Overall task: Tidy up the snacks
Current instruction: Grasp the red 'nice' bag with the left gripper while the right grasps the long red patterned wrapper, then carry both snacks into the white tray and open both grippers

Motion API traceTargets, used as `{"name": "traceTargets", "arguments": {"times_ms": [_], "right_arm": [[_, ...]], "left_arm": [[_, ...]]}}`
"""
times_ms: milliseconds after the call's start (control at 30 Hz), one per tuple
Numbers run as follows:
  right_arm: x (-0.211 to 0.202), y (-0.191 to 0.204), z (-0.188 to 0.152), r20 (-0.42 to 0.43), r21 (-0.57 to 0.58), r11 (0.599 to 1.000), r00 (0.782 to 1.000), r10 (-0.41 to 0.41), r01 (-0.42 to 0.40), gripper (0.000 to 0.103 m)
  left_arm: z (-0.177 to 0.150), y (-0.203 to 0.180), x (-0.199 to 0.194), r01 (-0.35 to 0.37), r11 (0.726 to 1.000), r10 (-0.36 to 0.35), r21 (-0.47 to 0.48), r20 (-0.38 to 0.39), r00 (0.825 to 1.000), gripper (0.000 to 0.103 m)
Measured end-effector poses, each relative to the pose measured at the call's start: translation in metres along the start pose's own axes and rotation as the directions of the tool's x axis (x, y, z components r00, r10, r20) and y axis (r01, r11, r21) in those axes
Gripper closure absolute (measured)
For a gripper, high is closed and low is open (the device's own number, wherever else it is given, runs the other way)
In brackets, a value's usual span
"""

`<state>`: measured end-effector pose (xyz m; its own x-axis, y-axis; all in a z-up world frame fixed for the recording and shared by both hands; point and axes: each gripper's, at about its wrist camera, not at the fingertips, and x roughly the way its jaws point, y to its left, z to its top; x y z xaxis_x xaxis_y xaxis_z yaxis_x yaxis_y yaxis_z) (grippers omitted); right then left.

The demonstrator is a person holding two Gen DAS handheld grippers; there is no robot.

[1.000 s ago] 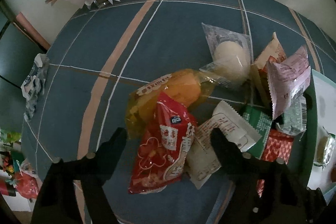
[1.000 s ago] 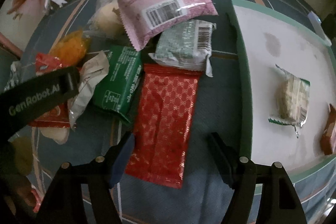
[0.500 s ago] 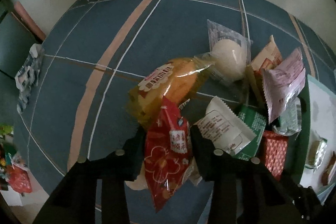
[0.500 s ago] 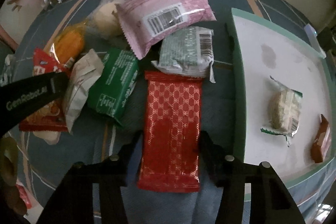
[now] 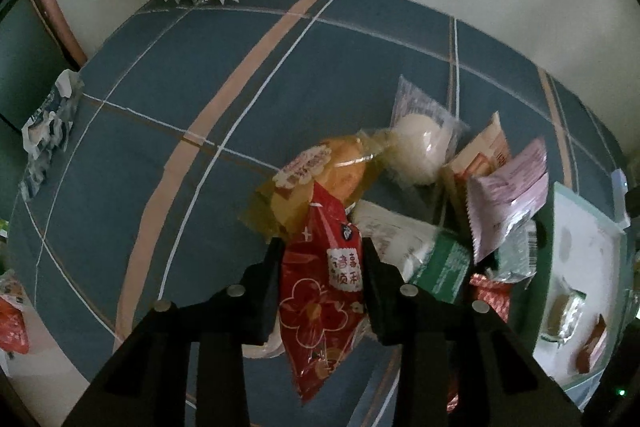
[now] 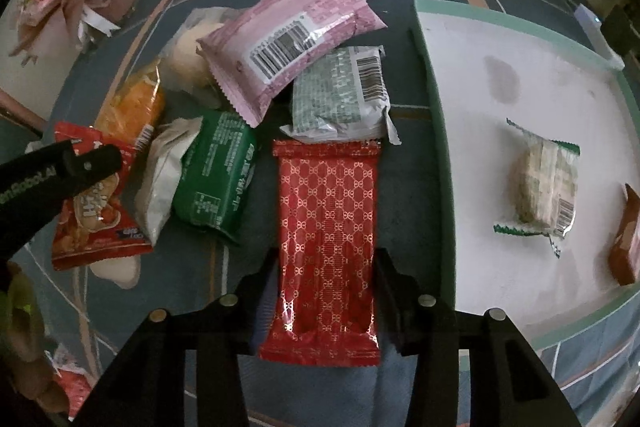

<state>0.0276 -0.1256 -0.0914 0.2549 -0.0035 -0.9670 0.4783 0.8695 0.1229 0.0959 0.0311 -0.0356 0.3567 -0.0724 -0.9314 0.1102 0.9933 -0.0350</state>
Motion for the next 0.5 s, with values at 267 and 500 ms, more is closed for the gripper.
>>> {"name": "traceTargets", "arguments": {"times_ms": [267,500], "right_arm": [[-0.032,-0.014,-0.001,0.018,0.016,0.999,0.999,0.028,-0.028,0.055],[-0.057,-0.019,-0.002,0.064,0.015,0.998,0.996,0.061,-0.062,0.055]], "left_arm": [[0.003,0.003,-0.022,0.043,0.999,-0.041,-0.027,0.051,0.998,0.066],[0.005,0.005,-0.037,0.07,0.997,-0.066,-0.042,0.094,0.993,0.066]]}}
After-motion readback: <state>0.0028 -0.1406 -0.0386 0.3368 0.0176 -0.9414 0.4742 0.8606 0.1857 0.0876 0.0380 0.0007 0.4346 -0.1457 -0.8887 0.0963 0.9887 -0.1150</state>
